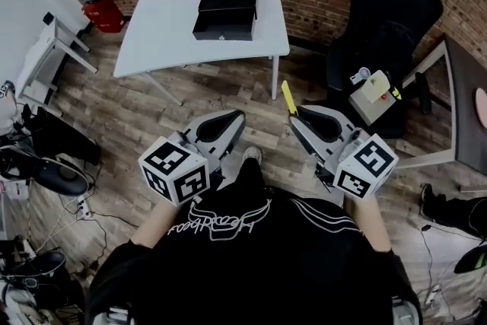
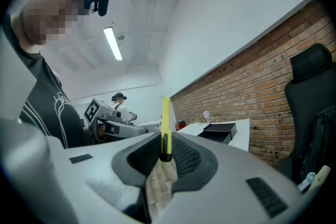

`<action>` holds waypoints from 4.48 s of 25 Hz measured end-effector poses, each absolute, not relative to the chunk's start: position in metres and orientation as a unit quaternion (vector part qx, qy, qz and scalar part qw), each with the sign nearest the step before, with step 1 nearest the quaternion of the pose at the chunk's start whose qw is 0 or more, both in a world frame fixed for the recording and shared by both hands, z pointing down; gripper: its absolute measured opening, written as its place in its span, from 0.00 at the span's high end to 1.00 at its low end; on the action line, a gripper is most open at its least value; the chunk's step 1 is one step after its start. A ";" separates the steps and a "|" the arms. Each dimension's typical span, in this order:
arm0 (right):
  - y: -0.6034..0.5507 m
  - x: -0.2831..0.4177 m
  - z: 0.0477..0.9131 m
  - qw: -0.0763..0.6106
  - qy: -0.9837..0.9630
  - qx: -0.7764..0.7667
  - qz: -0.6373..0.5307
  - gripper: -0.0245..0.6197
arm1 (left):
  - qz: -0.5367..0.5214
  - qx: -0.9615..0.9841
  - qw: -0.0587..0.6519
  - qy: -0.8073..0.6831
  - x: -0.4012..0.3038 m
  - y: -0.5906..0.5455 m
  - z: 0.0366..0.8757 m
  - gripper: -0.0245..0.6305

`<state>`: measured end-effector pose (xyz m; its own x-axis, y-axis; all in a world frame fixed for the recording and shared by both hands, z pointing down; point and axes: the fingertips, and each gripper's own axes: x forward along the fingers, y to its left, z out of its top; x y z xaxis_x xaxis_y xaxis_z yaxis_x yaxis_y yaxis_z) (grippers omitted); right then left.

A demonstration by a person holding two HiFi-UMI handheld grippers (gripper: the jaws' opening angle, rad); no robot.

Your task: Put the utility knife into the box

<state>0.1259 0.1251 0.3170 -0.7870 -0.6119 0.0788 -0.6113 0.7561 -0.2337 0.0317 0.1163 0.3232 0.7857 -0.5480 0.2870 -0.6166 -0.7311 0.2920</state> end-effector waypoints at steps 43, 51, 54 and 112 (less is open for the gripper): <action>-0.244 -0.017 0.421 -0.236 0.917 -0.292 -0.133 0.86 | 0.104 0.883 0.262 -0.376 -0.104 -0.213 0.391 0.92; -0.290 -0.034 0.464 -0.308 0.908 -0.249 -0.137 0.86 | 0.106 0.866 0.278 -0.402 -0.124 -0.257 0.401 0.91; -0.304 -0.037 0.482 -0.336 0.900 -0.241 -0.139 0.86 | 0.108 0.862 0.283 -0.407 -0.128 -0.265 0.403 0.91; -0.296 -0.042 0.408 -0.130 0.940 -0.243 -0.201 0.86 | 0.055 0.857 0.294 -0.420 -0.148 -0.277 0.390 0.92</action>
<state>-0.0421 -0.2963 0.4078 -0.8480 -0.4049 0.3421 -0.5093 0.8011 -0.3144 -0.1480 -0.2767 0.3901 0.6421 -0.6869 0.3405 -0.7512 -0.4751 0.4582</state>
